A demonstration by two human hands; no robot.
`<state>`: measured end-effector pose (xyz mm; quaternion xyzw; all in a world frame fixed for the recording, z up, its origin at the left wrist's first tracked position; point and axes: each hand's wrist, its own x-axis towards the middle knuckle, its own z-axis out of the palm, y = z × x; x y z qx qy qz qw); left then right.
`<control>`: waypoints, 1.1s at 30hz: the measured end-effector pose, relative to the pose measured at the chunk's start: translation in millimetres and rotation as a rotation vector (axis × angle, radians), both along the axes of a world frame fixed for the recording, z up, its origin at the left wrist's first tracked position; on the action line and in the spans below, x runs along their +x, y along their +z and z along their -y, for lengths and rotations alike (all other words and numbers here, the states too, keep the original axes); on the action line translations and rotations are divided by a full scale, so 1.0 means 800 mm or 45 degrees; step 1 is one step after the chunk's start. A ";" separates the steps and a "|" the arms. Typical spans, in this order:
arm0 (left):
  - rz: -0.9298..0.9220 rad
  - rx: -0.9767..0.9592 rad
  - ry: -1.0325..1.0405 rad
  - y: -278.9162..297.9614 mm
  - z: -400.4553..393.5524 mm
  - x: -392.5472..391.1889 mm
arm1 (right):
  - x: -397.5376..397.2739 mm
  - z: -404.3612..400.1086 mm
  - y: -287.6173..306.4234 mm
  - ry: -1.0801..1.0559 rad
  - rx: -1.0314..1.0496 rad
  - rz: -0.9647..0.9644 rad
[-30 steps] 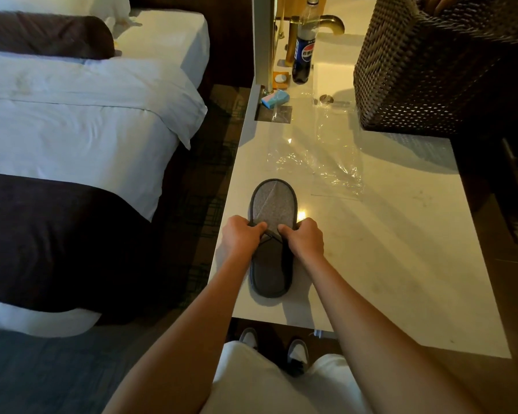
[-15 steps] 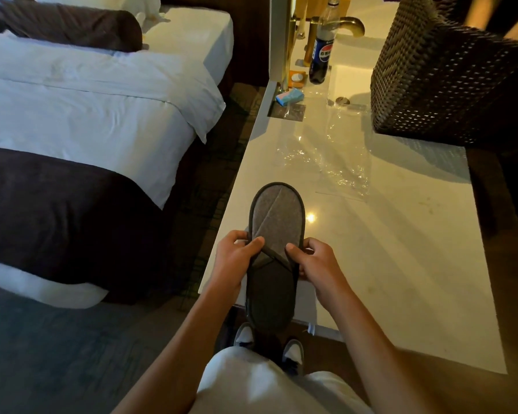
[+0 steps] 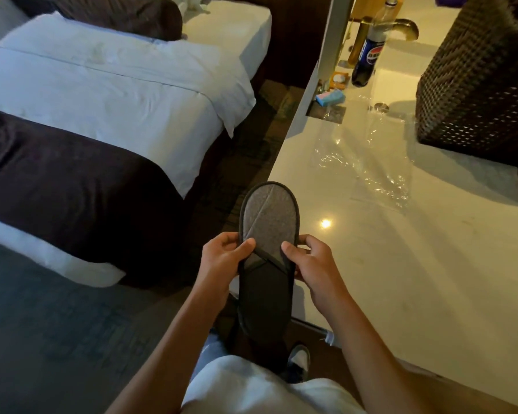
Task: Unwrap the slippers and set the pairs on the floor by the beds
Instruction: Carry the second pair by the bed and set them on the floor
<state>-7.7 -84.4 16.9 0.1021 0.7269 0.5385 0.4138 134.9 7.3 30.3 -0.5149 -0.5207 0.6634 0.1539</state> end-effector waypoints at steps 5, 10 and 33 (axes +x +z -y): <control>0.090 0.052 -0.057 0.000 0.011 -0.086 | -0.083 0.011 -0.009 -0.061 -0.041 -0.003; 0.072 0.036 -0.138 0.007 0.029 -0.216 | -0.209 0.037 -0.013 -0.132 -0.067 0.003; 0.096 0.087 -0.272 0.014 -0.123 -0.463 | -0.441 -0.092 -0.005 -0.361 -0.101 -0.075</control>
